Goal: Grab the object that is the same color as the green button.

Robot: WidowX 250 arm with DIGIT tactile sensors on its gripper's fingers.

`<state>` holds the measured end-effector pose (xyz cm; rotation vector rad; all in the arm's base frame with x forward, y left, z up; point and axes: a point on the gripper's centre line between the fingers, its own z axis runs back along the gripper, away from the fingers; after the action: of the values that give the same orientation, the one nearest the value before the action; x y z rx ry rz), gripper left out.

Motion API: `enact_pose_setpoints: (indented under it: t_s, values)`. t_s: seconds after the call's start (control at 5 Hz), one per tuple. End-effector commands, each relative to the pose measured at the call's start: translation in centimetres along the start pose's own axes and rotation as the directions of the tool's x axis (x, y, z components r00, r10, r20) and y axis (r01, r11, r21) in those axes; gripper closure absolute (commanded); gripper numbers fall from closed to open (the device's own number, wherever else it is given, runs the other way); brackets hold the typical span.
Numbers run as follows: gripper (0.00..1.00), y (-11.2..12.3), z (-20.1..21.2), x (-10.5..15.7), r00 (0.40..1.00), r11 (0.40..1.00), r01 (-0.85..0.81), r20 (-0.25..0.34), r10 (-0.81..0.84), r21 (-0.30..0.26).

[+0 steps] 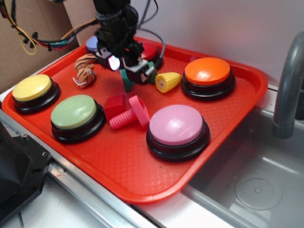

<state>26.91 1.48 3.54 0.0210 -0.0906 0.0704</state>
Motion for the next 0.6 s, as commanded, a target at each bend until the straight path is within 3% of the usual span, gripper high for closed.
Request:
enact_pose_setpoints:
  t_s: [0.0, 0.2, 0.4]
  values:
    - [0.00, 0.17, -0.53, 0.96, 0.999, 1.000, -0.026, 0.019, 0.025, 0.003]
    - [1.00, 0.15, -0.57, 0.71, 0.998, 0.999, -0.050, 0.023, 0.050, 0.005]
    - [1.00, 0.36, -0.28, 0.44, 0.995, 0.995, -0.098, 0.022, 0.097, 0.005]
